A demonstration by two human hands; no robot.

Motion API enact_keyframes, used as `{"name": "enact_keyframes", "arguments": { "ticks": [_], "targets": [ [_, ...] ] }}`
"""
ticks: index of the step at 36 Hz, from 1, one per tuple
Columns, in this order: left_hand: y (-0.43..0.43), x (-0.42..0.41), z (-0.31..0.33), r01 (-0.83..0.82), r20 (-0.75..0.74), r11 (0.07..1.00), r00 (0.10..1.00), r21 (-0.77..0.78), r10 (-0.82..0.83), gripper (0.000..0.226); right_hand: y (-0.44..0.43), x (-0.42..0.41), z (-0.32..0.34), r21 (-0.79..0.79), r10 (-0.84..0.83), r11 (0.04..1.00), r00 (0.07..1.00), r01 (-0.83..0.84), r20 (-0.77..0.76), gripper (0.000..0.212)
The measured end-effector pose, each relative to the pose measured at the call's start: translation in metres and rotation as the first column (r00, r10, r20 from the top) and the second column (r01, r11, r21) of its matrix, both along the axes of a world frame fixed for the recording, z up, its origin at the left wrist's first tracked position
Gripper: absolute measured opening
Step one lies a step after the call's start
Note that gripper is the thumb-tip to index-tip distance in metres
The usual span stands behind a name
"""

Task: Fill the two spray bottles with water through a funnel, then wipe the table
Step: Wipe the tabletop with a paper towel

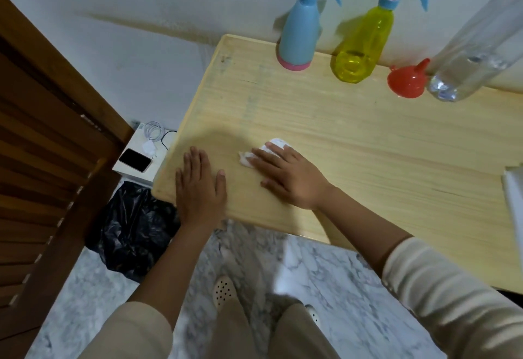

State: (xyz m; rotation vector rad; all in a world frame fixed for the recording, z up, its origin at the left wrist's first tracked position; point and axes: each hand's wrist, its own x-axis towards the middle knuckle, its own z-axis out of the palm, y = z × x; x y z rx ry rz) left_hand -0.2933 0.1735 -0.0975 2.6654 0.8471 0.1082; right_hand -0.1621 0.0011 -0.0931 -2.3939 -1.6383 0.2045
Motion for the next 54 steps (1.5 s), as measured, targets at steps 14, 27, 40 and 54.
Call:
{"name": "enact_keyframes", "arguments": {
  "ticks": [14, 27, 40, 54],
  "targets": [
    [-0.098, 0.022, 0.003, -0.021, -0.093, 0.999, 0.995, 0.035, 0.024, 0.076, -0.217, 0.02, 0.017, -0.125, -0.613, 0.785, 0.79, 0.607, -0.008, 0.067],
    [-0.101, 0.016, -0.001, 0.09, -0.127, 0.992, 0.989, 0.091, -0.078, 0.075, -0.152, -0.079, -0.003, 0.057, -0.975, 0.186, 0.191, 0.981, -0.112, 0.057],
    [-0.048, -0.006, 0.001, 0.532, -0.115, 0.844, 0.844, 0.066, -0.524, 0.093, -0.051, -0.106, 0.031, -0.006, -0.838, 0.398, 0.361, 0.917, -0.409, 0.071],
    [-0.04, -0.008, -0.001, 0.598, -0.059, 0.799, 0.801, 0.056, -0.596, 0.083, -0.12, -0.058, 0.052, -0.297, -0.644, 0.763, 0.72, 0.574, -0.26, 0.084]
  ]
}}
